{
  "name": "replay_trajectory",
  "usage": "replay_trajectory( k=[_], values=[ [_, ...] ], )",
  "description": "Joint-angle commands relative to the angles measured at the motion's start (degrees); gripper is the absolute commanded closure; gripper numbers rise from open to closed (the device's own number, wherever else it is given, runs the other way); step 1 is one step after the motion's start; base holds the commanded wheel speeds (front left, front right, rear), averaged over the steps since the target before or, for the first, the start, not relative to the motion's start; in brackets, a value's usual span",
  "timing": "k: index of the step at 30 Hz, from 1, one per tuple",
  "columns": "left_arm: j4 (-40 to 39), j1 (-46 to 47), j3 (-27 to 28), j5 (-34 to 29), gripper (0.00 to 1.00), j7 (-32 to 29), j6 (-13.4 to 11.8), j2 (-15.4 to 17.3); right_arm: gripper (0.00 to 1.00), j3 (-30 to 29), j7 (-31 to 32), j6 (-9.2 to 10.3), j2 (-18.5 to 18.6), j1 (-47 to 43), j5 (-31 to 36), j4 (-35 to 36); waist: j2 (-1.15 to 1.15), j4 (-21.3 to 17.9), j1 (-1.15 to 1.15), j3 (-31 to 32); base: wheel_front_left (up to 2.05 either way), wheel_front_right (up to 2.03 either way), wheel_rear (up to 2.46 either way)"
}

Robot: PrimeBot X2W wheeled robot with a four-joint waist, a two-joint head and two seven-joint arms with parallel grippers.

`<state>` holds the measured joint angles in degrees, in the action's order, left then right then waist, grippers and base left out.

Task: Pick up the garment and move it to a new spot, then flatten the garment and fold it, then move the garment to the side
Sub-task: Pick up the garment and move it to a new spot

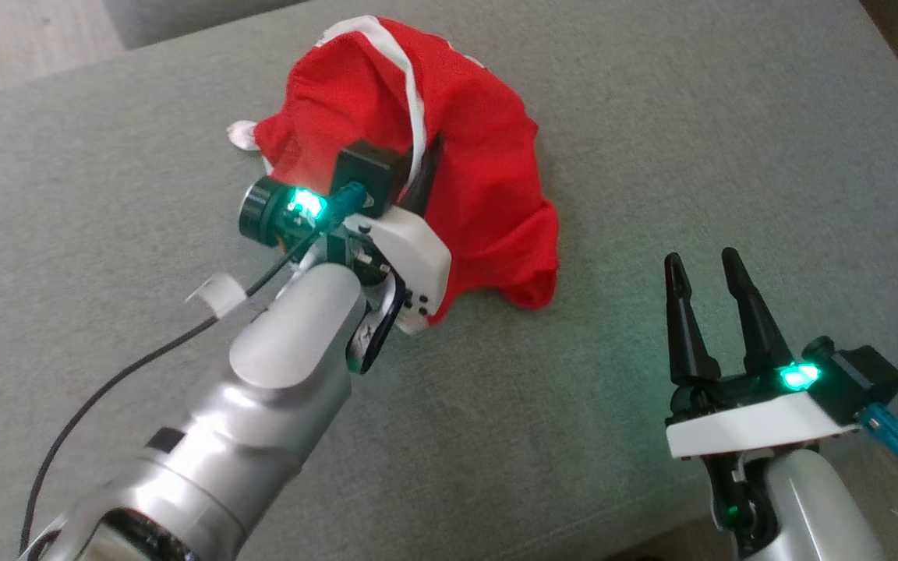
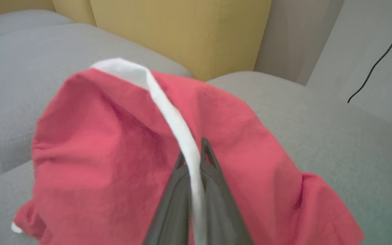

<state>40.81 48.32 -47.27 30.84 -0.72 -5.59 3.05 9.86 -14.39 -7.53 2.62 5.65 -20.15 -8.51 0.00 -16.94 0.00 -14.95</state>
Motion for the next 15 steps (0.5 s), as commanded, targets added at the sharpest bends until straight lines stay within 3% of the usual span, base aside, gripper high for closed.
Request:
replay_trajectory(
  k=[1,8,15],
  values=[
    [-2.29,3.83,2.21,0.28,1.00,1.24,0.01,0.31,0.00,0.92,-0.61,0.04,0.26,1.00,0.21,1.50,0.00,0.73,0.00,0.75,0.00,0.00,0.00],
    [-10.72,7.64,6.68,1.58,1.00,6.81,0.66,3.76,0.00,-0.47,-0.61,0.04,0.26,-0.29,1.46,1.07,0.00,5.43,0.00,4.66,0.00,0.00,0.00],
    [-21.37,9.73,12.18,1.91,1.00,6.16,-0.93,13.16,0.00,-1.11,-0.61,0.04,0.26,-1.70,1.89,0.50,0.00,9.72,0.00,7.95,0.00,0.00,0.00]
  ],
)
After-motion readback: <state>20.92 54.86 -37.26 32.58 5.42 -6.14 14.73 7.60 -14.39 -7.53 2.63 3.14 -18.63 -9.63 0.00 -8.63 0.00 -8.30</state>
